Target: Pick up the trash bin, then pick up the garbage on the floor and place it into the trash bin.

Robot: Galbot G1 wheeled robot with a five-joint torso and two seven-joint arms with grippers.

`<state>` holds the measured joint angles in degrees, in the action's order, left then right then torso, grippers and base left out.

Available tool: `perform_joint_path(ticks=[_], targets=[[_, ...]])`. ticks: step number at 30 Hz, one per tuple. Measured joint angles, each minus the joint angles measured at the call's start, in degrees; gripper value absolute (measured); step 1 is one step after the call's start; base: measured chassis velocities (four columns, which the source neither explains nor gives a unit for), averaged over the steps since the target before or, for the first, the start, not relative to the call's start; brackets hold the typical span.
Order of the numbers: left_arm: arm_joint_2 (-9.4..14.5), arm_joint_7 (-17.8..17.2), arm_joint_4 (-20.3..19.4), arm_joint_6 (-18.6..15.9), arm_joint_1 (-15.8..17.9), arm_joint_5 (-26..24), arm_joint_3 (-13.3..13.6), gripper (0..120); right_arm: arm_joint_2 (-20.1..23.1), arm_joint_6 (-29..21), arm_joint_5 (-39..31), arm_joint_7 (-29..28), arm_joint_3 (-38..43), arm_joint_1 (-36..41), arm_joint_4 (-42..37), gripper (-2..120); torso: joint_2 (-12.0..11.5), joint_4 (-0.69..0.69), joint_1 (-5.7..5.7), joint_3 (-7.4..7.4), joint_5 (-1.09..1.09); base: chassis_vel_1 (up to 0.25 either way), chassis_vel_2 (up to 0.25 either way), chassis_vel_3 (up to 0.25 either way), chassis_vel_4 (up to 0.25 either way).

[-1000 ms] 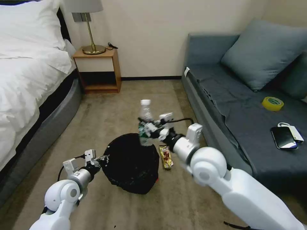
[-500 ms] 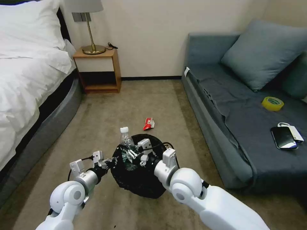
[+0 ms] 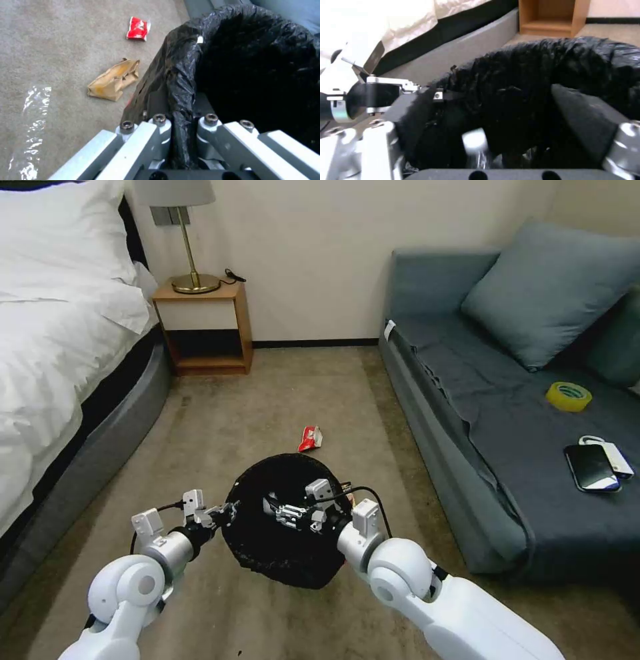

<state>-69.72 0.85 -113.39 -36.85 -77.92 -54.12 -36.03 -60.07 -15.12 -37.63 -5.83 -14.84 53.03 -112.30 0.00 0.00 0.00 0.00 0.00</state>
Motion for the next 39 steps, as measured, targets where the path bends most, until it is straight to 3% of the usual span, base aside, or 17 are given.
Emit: perform_joint_path(ticks=[2,10,14,18,20,22,28,39], targets=[[0.1,0.0,0.1,0.6,0.0,1.7,-0.5,5,0.8,-0.2,1.3,-0.2,1.9,0.5,-1.6,99,0.0,0.0,0.0,0.0,0.0,0.0,0.0,0.0,0.0],[-0.1,-0.1,0.6,2.4,0.1,4.6,-3.0,5,4.6,0.9,5.6,-0.6,8.8,1.5,-5.0,100,0.0,0.01,0.0,0.0,-0.01,0.0,0.0,0.0,0.0],[-0.2,-0.3,0.8,3.2,0.3,5.7,-3.9,5,5.2,2.4,9.6,0.2,15.3,4.9,-6.7,100,0.0,0.0,0.0,0.0,0.0,0.0,0.0,0.0,0.0],[-1.0,-0.8,0.8,4.1,0.7,7.0,-5.2,5,5.6,5.6,18.4,1.8,25.7,13.8,-9.2,100,0.0,0.0,0.0,0.0,0.0,0.0,0.0,0.0,0.0],[-1.1,-0.8,0.7,4.1,0.7,7.1,-5.4,5,5.4,5.9,19.3,2.0,26.7,14.8,-9.5,100,0.0,0.0,0.0,0.0,0.0,0.0,0.0,0.0,0.0],[-1.9,-0.8,0.2,4.1,0.5,7.8,-6.5,5,4.2,7.2,23.4,3.0,32.0,19.8,-10.9,100,0.0,0.0,0.0,0.0,0.0,0.0,0.0,0.0,0.0],[-2.8,-1.1,-1.4,3.3,-0.5,7.1,-9.1,5,0.2,8.9,28.1,4.3,37.3,26.8,-12.7,100,0.0,0.0,0.0,0.0,0.0,0.0,0.0,0.0,0.0],[-2.3,-1.0,-2.0,3.1,-0.6,6.4,-10.2,5,-6.8,9.5,32.6,7.3,39.5,32.2,-14.4,100,0.0,0.0,0.0,0.0,-0.01,0.0,0.0,0.0,0.0]])
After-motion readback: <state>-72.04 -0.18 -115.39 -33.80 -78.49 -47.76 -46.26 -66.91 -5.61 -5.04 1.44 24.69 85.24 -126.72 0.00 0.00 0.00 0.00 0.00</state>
